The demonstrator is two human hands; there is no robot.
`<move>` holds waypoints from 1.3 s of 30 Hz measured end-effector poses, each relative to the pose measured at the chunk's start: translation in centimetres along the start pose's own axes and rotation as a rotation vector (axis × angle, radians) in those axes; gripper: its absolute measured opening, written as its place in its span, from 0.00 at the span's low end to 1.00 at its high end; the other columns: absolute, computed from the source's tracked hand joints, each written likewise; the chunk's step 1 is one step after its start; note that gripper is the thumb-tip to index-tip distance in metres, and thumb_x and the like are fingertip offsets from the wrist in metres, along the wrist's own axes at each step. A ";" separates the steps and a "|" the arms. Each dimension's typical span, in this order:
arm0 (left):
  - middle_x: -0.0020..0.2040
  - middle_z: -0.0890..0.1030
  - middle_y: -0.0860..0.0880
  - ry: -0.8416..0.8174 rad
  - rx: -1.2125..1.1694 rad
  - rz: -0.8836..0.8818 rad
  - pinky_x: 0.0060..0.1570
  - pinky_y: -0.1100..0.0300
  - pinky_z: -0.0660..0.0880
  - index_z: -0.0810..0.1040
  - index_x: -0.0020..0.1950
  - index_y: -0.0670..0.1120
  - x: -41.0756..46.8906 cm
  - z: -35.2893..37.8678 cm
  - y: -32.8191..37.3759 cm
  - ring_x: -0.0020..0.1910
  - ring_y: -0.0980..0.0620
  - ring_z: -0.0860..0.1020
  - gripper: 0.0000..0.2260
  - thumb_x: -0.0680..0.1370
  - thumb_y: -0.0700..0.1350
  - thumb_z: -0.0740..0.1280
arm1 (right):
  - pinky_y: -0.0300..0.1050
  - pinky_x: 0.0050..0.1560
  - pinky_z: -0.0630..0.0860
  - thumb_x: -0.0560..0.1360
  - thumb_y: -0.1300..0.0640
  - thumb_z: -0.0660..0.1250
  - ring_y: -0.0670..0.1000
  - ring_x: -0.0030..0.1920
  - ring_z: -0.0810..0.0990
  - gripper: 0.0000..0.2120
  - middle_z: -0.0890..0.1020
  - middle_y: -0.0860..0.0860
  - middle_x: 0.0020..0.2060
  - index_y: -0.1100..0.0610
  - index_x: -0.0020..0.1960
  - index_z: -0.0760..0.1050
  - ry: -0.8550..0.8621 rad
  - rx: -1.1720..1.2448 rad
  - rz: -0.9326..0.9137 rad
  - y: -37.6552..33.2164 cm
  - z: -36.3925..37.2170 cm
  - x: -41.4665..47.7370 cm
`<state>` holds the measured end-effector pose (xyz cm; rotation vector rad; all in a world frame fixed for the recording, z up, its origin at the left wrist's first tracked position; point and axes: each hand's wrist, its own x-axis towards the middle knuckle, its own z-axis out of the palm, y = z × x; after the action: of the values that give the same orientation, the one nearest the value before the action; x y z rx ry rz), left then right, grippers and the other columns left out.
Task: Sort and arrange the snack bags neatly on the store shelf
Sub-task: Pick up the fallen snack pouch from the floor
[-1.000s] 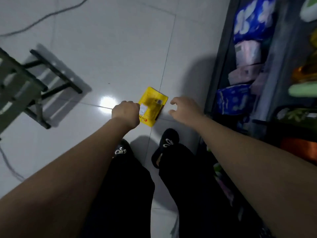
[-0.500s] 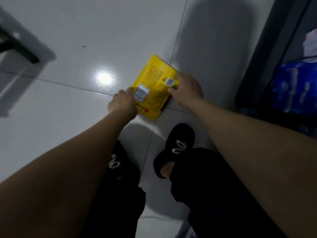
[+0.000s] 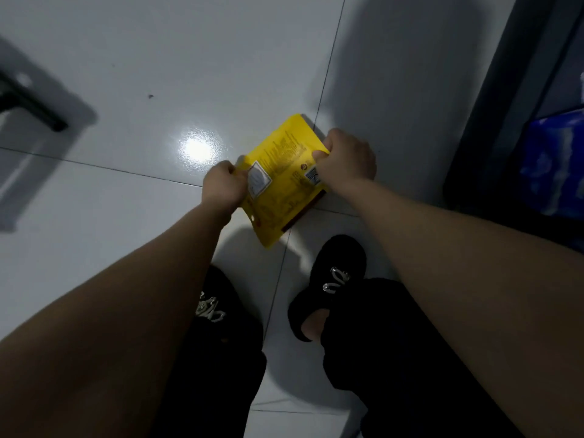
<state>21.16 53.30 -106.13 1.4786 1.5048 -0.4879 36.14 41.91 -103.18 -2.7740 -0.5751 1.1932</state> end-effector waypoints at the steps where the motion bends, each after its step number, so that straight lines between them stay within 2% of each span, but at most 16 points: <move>1: 0.40 0.77 0.44 0.017 -0.068 -0.010 0.42 0.52 0.77 0.77 0.46 0.38 -0.8 -1.1 0.8 0.45 0.41 0.79 0.15 0.77 0.51 0.65 | 0.48 0.54 0.68 0.78 0.52 0.63 0.60 0.60 0.73 0.04 0.79 0.56 0.57 0.52 0.49 0.71 0.010 0.031 0.022 -0.3 -0.9 -0.9; 3: 0.38 0.76 0.49 0.052 -0.177 0.007 0.38 0.55 0.73 0.77 0.43 0.42 -3.0 -3.3 2.6 0.41 0.45 0.77 0.11 0.75 0.50 0.68 | 0.48 0.54 0.68 0.79 0.52 0.62 0.60 0.61 0.74 0.06 0.79 0.57 0.58 0.54 0.51 0.70 0.028 0.156 0.086 -1.0 -3.0 -2.9; 6: 0.49 0.79 0.51 0.027 -0.351 0.043 0.40 0.56 0.76 0.78 0.44 0.52 -7.0 -6.7 5.0 0.46 0.48 0.80 0.06 0.71 0.43 0.73 | 0.46 0.53 0.69 0.79 0.55 0.62 0.59 0.61 0.75 0.14 0.76 0.57 0.61 0.57 0.63 0.68 0.097 0.366 0.144 -2.0 -6.5 -6.5; 7: 0.52 0.80 0.50 -0.007 -0.376 0.056 0.42 0.56 0.78 0.80 0.46 0.52 -8.4 -7.7 5.8 0.48 0.47 0.81 0.08 0.72 0.41 0.73 | 0.46 0.55 0.69 0.79 0.56 0.61 0.58 0.62 0.74 0.18 0.75 0.56 0.64 0.54 0.69 0.66 0.124 0.386 0.135 -2.3 -7.9 -7.7; 9: 0.50 0.83 0.45 -0.065 -0.396 0.075 0.39 0.57 0.79 0.83 0.46 0.48 -11.7 -10.1 7.7 0.45 0.45 0.83 0.06 0.73 0.38 0.72 | 0.44 0.58 0.68 0.79 0.59 0.59 0.56 0.62 0.74 0.23 0.71 0.55 0.66 0.49 0.73 0.64 0.161 0.414 0.096 -3.1 -11.2 -10.7; 12: 0.39 0.82 0.45 -0.111 -0.415 0.062 0.25 0.66 0.73 0.82 0.40 0.46 -17.2 -13.7 11.0 0.31 0.50 0.81 0.09 0.76 0.34 0.68 | 0.39 0.56 0.67 0.73 0.66 0.59 0.56 0.59 0.75 0.24 0.69 0.56 0.64 0.52 0.67 0.72 0.249 0.507 0.018 -4.6 -16.4 -15.4; 15: 0.32 0.82 0.47 -0.149 -0.459 0.037 0.22 0.68 0.71 0.81 0.40 0.44 -22.2 -17.7 13.7 0.24 0.55 0.79 0.11 0.76 0.31 0.64 | 0.34 0.57 0.65 0.67 0.73 0.60 0.56 0.60 0.74 0.24 0.71 0.59 0.62 0.58 0.60 0.77 0.289 0.518 -0.103 -6.0 -20.5 -20.0; 18: 0.27 0.82 0.49 -0.158 -0.561 0.050 0.24 0.66 0.74 0.80 0.39 0.42 -27.0 -22.1 16.5 0.23 0.53 0.79 0.12 0.75 0.29 0.62 | 0.29 0.61 0.59 0.66 0.77 0.59 0.57 0.67 0.69 0.30 0.68 0.62 0.66 0.62 0.66 0.73 0.160 0.472 -0.207 -6.7 -24.4 -23.5; 21: 0.26 0.81 0.48 -0.167 -0.617 0.055 0.22 0.66 0.73 0.79 0.40 0.41 -31.3 -25.8 19.0 0.22 0.52 0.78 0.11 0.76 0.29 0.62 | 0.45 0.75 0.55 0.69 0.69 0.69 0.58 0.76 0.52 0.40 0.51 0.60 0.76 0.56 0.77 0.58 -0.085 0.271 -0.258 -7.2 -28.2 -27.0; 23: 0.27 0.81 0.47 -0.191 -0.686 0.036 0.23 0.65 0.74 0.79 0.40 0.41 -34.2 -27.9 20.7 0.22 0.52 0.78 0.11 0.77 0.31 0.61 | 0.48 0.75 0.54 0.69 0.64 0.74 0.56 0.77 0.49 0.44 0.48 0.56 0.77 0.50 0.78 0.55 -0.109 0.224 -0.256 -7.9 -30.3 -29.4; 25: 0.29 0.80 0.45 -0.206 -0.808 0.016 0.22 0.65 0.74 0.79 0.41 0.40 -36.9 -29.7 22.5 0.22 0.52 0.78 0.09 0.78 0.33 0.62 | 0.46 0.72 0.61 0.70 0.59 0.75 0.57 0.73 0.61 0.35 0.58 0.57 0.75 0.52 0.74 0.65 0.027 0.341 -0.279 -8.9 -32.2 -31.8; 28: 0.36 0.78 0.44 -0.301 -0.918 0.088 0.23 0.63 0.74 0.77 0.45 0.41 -41.2 -32.4 25.6 0.25 0.50 0.79 0.08 0.81 0.42 0.61 | 0.45 0.55 0.73 0.74 0.53 0.71 0.55 0.56 0.78 0.16 0.79 0.55 0.56 0.55 0.62 0.79 0.228 0.472 -0.298 -10.6 -35.3 -35.4; 31: 0.36 0.79 0.47 -0.436 -0.886 0.195 0.32 0.61 0.75 0.77 0.48 0.46 -45.2 -35.1 28.5 0.32 0.49 0.80 0.22 0.79 0.63 0.56 | 0.48 0.47 0.77 0.78 0.52 0.67 0.53 0.46 0.81 0.09 0.83 0.53 0.45 0.56 0.53 0.81 0.323 0.672 -0.231 -12.5 -38.6 -39.2; 33: 0.35 0.77 0.47 -0.465 -0.872 0.282 0.34 0.61 0.71 0.77 0.49 0.47 -47.7 -36.4 30.4 0.31 0.49 0.77 0.27 0.77 0.69 0.52 | 0.45 0.46 0.77 0.78 0.55 0.67 0.49 0.43 0.82 0.04 0.83 0.49 0.41 0.53 0.49 0.80 0.436 0.855 -0.226 -13.3 -40.9 -41.7; 36: 0.33 0.73 0.48 -0.471 -0.805 0.455 0.31 0.61 0.66 0.75 0.46 0.47 -51.8 -37.5 32.7 0.28 0.51 0.71 0.28 0.76 0.70 0.51 | 0.40 0.45 0.75 0.80 0.56 0.65 0.45 0.40 0.81 0.06 0.83 0.47 0.39 0.54 0.46 0.79 0.565 0.972 -0.197 -13.8 -44.2 -45.6; 39: 0.31 0.70 0.50 -0.477 -0.651 0.666 0.29 0.61 0.64 0.75 0.46 0.49 -56.3 -37.7 34.9 0.28 0.53 0.68 0.18 0.77 0.63 0.60 | 0.46 0.45 0.74 0.78 0.45 0.63 0.51 0.43 0.80 0.14 0.83 0.51 0.40 0.55 0.45 0.79 0.702 1.022 -0.139 -13.5 -47.2 -49.4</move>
<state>31.43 59.42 -30.87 1.1310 0.6336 0.0646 34.50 40.41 -33.55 -1.9708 -0.0329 0.2503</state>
